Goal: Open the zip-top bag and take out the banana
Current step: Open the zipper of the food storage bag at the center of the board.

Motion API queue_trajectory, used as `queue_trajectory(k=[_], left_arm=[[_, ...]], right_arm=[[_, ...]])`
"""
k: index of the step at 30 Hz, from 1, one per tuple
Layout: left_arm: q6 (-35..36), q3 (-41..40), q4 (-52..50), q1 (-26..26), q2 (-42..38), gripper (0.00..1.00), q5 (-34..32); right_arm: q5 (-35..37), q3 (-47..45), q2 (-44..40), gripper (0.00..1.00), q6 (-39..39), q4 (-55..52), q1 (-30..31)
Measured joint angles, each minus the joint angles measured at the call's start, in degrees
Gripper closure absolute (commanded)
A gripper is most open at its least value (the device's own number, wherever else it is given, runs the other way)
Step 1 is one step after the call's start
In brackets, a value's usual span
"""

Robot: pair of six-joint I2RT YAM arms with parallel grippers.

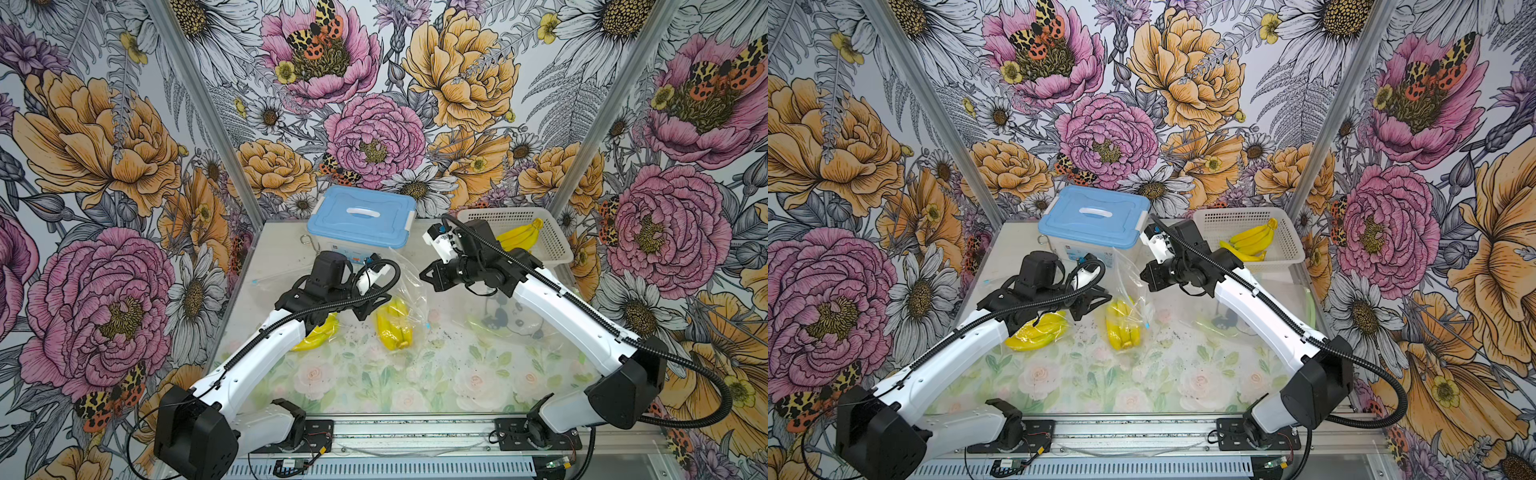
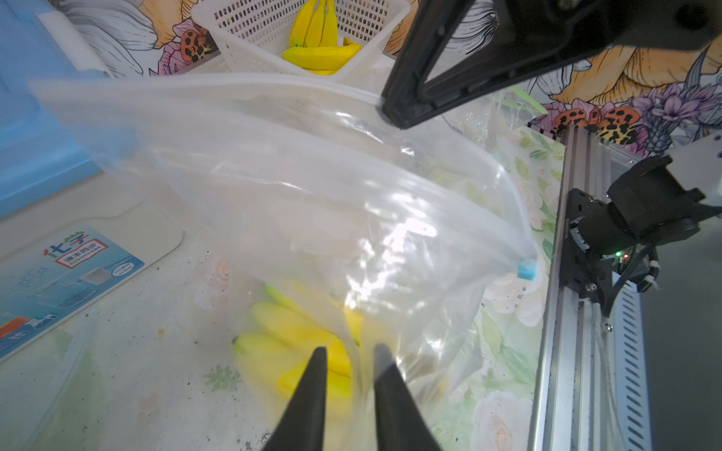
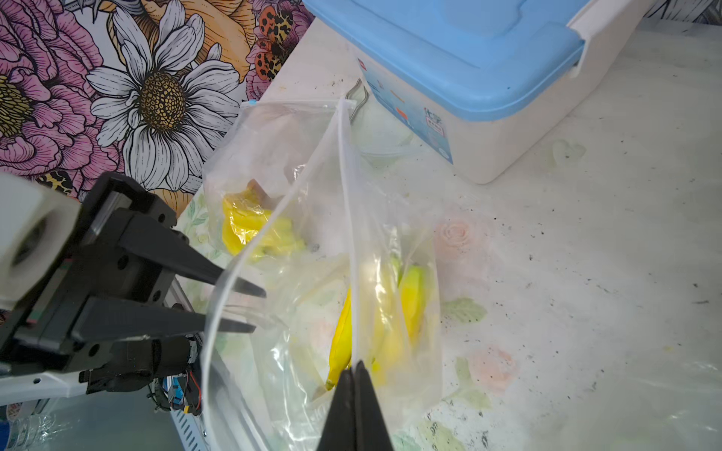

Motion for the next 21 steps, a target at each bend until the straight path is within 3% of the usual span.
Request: queue_trajectory(k=[1, 6, 10, 16, 21], left_arm=[[-1.51, 0.00, 0.11, 0.28, -0.26, 0.01, 0.37], [-11.50, 0.42, 0.35, 2.64, -4.98, 0.01, 1.33], [-23.45, 6.05, 0.57, 3.50, -6.86, 0.01, 0.90], [-40.87, 15.02, 1.31, 2.84, -3.74, 0.01, -1.09], [-47.58, 19.80, -2.60, -2.51, 2.64, 0.01, -5.11]], right_arm=[[0.20, 0.35, -0.15, 1.00, 0.00, -0.13, 0.04], [1.86, 3.39, -1.55, 1.00, -0.24, -0.63, 0.74], [2.60, 6.69, -2.25, 1.00, -1.11, -0.61, 1.46], [2.91, 8.83, -2.47, 1.00, -2.16, -0.59, 2.29], [3.26, 9.38, -2.45, 1.00, -2.21, -0.57, 2.91]])
